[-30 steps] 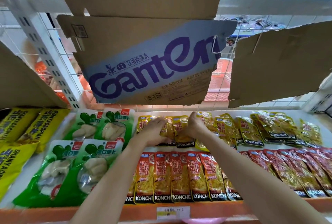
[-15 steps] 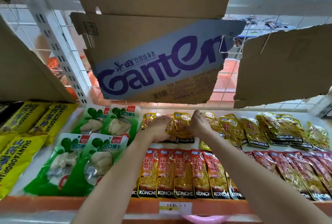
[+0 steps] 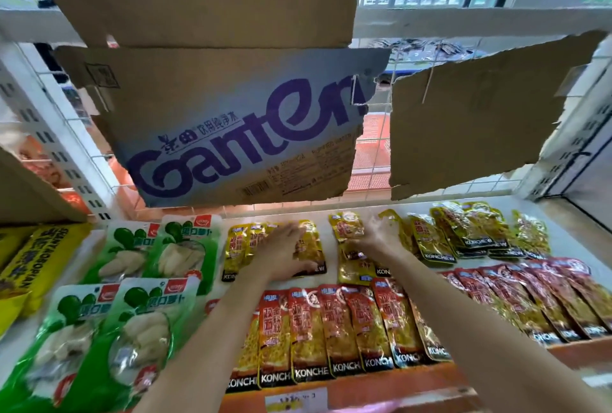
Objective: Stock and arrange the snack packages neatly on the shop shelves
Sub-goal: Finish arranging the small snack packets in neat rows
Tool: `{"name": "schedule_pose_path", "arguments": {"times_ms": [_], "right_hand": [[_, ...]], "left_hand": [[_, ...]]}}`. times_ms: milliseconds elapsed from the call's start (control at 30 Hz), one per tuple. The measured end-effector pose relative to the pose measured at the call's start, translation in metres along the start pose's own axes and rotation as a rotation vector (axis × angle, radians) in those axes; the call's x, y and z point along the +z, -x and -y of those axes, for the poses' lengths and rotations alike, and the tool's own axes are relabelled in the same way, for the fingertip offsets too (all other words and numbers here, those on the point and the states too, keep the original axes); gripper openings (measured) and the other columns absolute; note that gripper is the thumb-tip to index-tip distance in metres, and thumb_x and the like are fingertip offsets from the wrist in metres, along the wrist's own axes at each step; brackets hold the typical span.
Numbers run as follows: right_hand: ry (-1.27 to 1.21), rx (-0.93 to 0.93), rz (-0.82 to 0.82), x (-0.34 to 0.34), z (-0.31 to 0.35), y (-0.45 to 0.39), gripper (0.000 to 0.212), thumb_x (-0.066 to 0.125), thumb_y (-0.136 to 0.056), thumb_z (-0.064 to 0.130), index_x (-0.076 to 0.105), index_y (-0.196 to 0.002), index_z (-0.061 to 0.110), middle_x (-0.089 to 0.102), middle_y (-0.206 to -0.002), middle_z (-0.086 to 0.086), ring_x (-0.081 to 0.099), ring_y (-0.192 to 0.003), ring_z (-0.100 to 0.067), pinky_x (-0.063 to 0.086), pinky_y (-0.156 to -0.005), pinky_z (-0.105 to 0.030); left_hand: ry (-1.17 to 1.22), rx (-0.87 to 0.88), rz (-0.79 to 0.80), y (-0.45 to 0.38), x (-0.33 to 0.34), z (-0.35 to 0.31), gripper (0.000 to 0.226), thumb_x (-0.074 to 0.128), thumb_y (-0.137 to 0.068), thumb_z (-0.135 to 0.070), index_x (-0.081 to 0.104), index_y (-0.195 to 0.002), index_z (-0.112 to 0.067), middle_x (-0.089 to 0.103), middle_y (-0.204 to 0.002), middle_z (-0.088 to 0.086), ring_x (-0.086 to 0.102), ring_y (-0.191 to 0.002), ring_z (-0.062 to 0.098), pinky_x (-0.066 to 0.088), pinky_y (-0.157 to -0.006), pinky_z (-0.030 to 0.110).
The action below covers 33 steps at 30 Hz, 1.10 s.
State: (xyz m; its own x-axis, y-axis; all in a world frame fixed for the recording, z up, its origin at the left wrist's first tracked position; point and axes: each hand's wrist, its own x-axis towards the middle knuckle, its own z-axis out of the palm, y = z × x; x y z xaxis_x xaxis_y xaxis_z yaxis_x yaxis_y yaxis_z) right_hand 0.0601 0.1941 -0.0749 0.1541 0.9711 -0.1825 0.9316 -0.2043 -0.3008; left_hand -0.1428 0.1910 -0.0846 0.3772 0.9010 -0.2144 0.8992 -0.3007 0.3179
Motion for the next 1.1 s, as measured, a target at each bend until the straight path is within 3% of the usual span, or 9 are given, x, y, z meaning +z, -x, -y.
{"name": "schedule_pose_path", "arguments": {"times_ms": [167,300,400,567,767,867,933,1033,1100], "right_hand": [[-0.181,0.068,0.1,-0.007,0.011,-0.002,0.032,0.07,-0.078,0.02,0.061,-0.105,0.005,0.062,-0.11,-0.013,0.06,-0.101,-0.026,0.047,-0.076,-0.031],[-0.51,0.084,0.061,-0.01,0.024,-0.003,0.023,0.071,-0.077,0.024,0.064,-0.084,0.004,0.06,-0.078,-0.01,0.057,-0.072,-0.021,0.038,-0.054,-0.025],[-0.686,0.111,0.117,-0.002,0.042,0.005,0.025,0.071,-0.078,0.029,0.06,-0.076,0.007,0.059,-0.074,-0.008,0.053,-0.063,-0.017,0.036,-0.046,-0.022],[0.007,-0.116,0.012,0.013,0.046,0.025,0.028,0.049,-0.086,0.03,0.064,-0.099,0.011,0.064,-0.108,-0.014,0.06,-0.099,-0.032,0.046,-0.071,-0.032],[0.254,-0.129,0.025,0.007,0.041,0.016,0.061,0.054,-0.087,0.045,0.037,-0.133,0.009,0.036,-0.13,-0.013,0.03,-0.125,-0.03,0.036,-0.098,-0.037],[0.158,-0.136,0.025,-0.001,0.03,0.008,0.067,0.06,-0.082,0.049,0.04,-0.128,0.006,0.04,-0.126,-0.013,0.038,-0.122,-0.03,0.04,-0.093,-0.036],[0.054,-0.124,-0.007,-0.013,0.016,0.006,0.048,0.056,-0.086,0.049,0.055,-0.111,0.007,0.055,-0.116,-0.011,0.053,-0.103,-0.026,0.044,-0.077,-0.032],[0.129,-0.125,0.061,-0.024,-0.004,0.009,0.03,0.061,-0.086,0.035,0.063,-0.092,0.006,0.063,-0.098,-0.009,0.055,-0.074,-0.018,0.04,-0.059,-0.026],[0.211,-0.176,0.143,-0.019,-0.012,0.012,0.03,0.062,-0.084,0.034,0.065,-0.088,0.005,0.062,-0.096,-0.012,0.055,-0.093,-0.024,0.04,-0.067,-0.027]], "left_hand": [[0.058,0.022,0.026,-0.001,-0.005,0.004,0.086,0.063,-0.082,-0.048,0.016,-0.149,-0.023,0.006,-0.158,-0.001,0.004,-0.145,0.018,0.008,-0.118,0.035],[0.07,0.017,0.006,-0.001,-0.005,0.002,0.086,0.067,-0.081,-0.045,0.019,-0.148,-0.022,0.011,-0.158,-0.001,0.009,-0.144,0.019,0.011,-0.117,0.035],[0.08,-0.003,0.01,-0.002,-0.005,0.001,0.089,0.069,-0.079,-0.045,0.018,-0.148,-0.022,0.011,-0.157,-0.001,0.009,-0.144,0.019,0.011,-0.116,0.036],[0.144,-0.051,-0.019,-0.004,-0.006,0.001,0.092,0.076,-0.071,-0.043,0.026,-0.144,-0.019,0.03,-0.149,0.004,0.029,-0.135,0.023,0.026,-0.109,0.035],[0.135,-0.095,0.046,-0.01,-0.017,-0.007,0.087,0.071,-0.073,-0.037,0.022,-0.14,-0.009,0.03,-0.143,0.012,0.034,-0.13,0.028,0.036,-0.104,0.038],[0.117,-0.027,-0.028,-0.012,-0.02,-0.02,0.078,0.061,-0.081,-0.035,0.019,-0.142,-0.009,0.019,-0.149,0.01,0.021,-0.137,0.025,0.025,-0.108,0.036],[0.093,0.037,-0.02,-0.013,-0.017,-0.028,0.08,0.057,-0.088,-0.037,0.01,-0.148,-0.013,0.004,-0.157,0.004,0.007,-0.144,0.02,0.014,-0.114,0.034],[0.054,0.058,0.057,-0.015,-0.009,-0.033,0.082,0.053,-0.091,-0.043,0.002,-0.15,-0.017,-0.006,-0.158,0.001,-0.003,-0.145,0.018,0.006,-0.116,0.034],[0.038,0.074,0.088,-0.016,-0.004,-0.033,0.08,0.054,-0.092,-0.041,0.005,-0.15,-0.016,-0.004,-0.158,0.002,-0.004,-0.145,0.018,0.004,-0.115,0.03]]}}
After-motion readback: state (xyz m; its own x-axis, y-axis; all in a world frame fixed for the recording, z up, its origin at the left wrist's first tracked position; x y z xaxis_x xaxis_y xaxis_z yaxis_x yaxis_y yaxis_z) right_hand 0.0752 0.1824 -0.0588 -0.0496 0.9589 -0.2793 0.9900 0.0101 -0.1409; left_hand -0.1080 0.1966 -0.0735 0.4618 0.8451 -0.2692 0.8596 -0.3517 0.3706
